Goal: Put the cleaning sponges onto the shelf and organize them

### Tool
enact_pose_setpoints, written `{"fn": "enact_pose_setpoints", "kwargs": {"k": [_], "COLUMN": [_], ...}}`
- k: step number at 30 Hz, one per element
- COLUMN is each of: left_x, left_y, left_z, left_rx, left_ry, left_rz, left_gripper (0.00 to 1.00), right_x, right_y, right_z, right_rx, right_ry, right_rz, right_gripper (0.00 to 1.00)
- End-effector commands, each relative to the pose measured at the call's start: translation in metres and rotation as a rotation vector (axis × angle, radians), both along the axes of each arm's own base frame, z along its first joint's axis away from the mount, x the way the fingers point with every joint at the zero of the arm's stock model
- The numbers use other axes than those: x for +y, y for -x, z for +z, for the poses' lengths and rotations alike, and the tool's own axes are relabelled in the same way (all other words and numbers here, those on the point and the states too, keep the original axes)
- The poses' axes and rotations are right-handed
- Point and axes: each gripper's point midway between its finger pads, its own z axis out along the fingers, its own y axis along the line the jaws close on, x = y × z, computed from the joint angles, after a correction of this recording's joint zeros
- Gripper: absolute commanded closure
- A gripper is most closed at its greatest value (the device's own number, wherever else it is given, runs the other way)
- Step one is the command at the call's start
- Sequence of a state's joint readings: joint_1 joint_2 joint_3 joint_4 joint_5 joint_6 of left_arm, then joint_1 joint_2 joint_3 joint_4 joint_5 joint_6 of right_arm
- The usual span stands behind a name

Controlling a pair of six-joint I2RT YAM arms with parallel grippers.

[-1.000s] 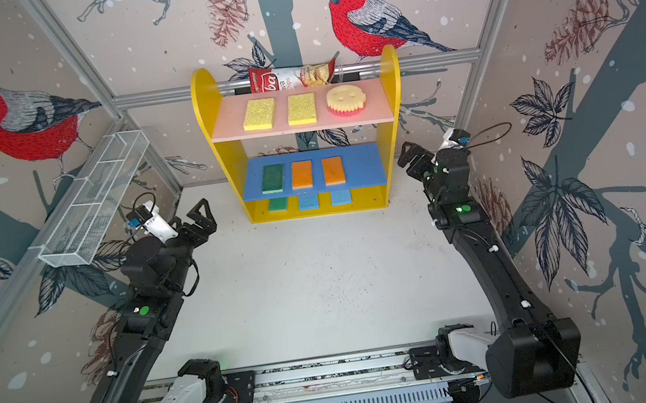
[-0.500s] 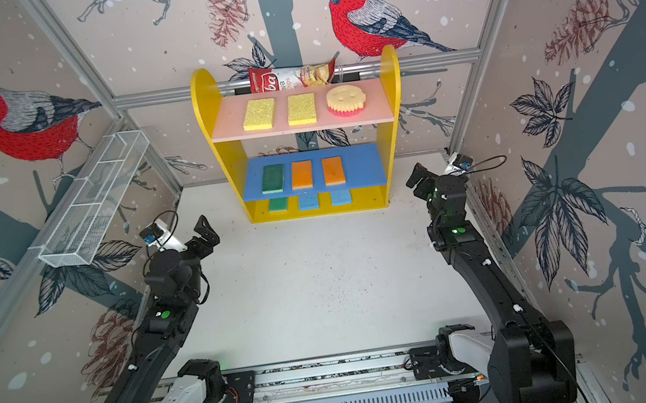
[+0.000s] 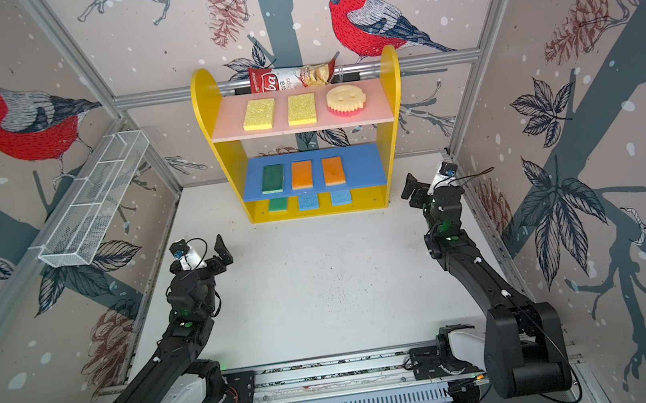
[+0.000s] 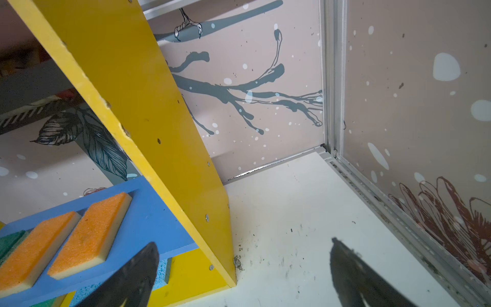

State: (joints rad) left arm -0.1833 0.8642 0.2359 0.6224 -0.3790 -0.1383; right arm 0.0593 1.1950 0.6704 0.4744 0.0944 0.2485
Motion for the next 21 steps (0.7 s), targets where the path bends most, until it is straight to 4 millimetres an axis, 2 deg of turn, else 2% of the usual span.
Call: {"fn": "enact_pose_setpoints", "kwargs": {"k": [1, 6, 9, 12, 14, 17, 19, 21], "left_x": [0.006, 0.010, 0.003, 0.011, 0.017, 0.021, 0.023, 0.023], "left_y": [-0.002, -0.012, -0.020, -0.025, -0.028, -0.038, -0.043, -0.048], "left_z": [0.000, -0.018, -0.026, -0.045, -0.055, -0.057, -0.049, -0.050], "left_rx": [-0.026, 0.024, 0.048, 0.096, 0.117, 0.129, 0.079, 0.046], "left_ry": [-0.040, -0.037, -0.080, -0.098, -0.119, -0.150, -0.171, -0.178], "left_rz": [0.039, 0.074, 0.035, 0.086, 0.129, 0.163, 0.178, 0.169], "left_gripper": [0.01, 0.02, 0.02, 0.02, 0.02, 0.02, 0.02, 0.02], "right_x": [0.008, -0.002, 0.004, 0.002, -0.006, -0.018, -0.023, -0.030], "right_y": [-0.002, 0.002, 0.001, -0.003, -0.006, -0.002, 0.001, 0.004], "right_z": [0.000, -0.019, -0.030, -0.036, -0.052, -0.058, -0.059, -0.063], "right_rx": [-0.005, 0.015, 0.043, 0.098, 0.153, 0.162, 0.146, 0.144], "right_ry": [0.039, 0.059, 0.058, 0.059, 0.072, 0.094, 0.108, 0.117], "right_rz": [0.053, 0.002, 0.036, 0.026, -0.020, -0.088, -0.115, -0.152], "right_gripper": [0.01, 0.01, 0.01, 0.01, 0.01, 0.01, 0.01, 0.01]}}
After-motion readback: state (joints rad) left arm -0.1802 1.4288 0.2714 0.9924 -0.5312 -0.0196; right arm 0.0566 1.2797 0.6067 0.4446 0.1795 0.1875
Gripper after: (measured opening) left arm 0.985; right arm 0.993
